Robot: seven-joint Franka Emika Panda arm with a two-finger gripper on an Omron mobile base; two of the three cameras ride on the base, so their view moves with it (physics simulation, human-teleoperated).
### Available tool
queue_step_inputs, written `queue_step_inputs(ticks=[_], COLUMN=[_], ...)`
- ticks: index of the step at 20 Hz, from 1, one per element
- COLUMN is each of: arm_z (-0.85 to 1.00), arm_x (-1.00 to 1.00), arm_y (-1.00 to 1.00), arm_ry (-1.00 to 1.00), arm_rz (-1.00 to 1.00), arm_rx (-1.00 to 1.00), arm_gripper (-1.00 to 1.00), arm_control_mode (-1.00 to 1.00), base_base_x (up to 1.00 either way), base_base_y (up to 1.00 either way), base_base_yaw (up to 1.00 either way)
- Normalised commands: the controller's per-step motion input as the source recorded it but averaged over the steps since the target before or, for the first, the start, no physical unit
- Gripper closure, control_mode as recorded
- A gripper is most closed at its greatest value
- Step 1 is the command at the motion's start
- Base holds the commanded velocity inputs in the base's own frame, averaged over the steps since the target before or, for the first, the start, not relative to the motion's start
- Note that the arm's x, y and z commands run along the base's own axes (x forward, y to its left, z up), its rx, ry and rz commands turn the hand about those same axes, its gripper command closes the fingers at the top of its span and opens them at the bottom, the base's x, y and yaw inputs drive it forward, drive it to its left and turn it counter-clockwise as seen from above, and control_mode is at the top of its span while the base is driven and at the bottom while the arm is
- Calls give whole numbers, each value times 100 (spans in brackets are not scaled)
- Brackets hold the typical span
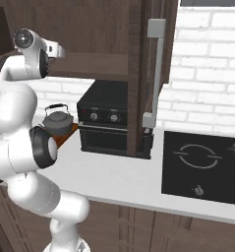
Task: Pick the kettle from the counter and place it on the tray. Then pick the mug from the cabinet and place it on the tray. Then close the cabinet doors.
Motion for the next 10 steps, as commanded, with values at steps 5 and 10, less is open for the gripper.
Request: queue_step_inputs(ticks=[5, 10], arm_z=[-1, -10], arm_x=[20, 24], arm_y=[19, 10], arm_ry=[3, 5], arm_rz=[0, 0], arm_rx=[0, -3], arm_gripper=[-100, -100], arm_control_mode=[-100, -100], base_base_x=[0, 0], base_base_y=[0, 0], base_base_yaw=[0, 0])
